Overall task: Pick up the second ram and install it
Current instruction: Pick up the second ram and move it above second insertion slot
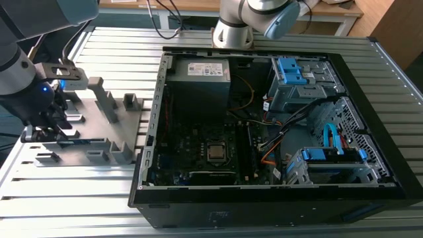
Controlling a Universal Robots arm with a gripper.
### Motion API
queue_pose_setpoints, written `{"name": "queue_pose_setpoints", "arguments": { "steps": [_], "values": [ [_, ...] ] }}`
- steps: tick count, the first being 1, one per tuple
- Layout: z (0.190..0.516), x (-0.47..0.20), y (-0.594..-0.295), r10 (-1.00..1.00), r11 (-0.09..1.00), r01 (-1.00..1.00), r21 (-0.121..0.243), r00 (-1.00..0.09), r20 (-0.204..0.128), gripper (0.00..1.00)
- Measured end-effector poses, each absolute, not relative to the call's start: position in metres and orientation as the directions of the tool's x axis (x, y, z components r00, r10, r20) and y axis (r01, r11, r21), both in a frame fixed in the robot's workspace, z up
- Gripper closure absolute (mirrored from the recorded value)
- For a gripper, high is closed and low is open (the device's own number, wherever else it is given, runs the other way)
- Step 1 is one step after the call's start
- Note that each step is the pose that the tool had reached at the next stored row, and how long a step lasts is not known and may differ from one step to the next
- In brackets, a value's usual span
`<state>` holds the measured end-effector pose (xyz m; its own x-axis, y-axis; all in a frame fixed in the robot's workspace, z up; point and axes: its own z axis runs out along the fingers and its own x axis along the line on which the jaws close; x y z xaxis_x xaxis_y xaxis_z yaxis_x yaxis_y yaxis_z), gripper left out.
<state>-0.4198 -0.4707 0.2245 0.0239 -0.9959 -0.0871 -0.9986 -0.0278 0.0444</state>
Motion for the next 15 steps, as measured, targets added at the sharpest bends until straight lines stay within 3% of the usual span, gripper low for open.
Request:
{"name": "queue_pose_setpoints", "arguments": {
  "steps": [15],
  "values": [
    [0.209, -0.417, -0.471, -0.996, -0.028, -0.999, 0.045, 0.024, -0.087, 0.65]
  ]
}}
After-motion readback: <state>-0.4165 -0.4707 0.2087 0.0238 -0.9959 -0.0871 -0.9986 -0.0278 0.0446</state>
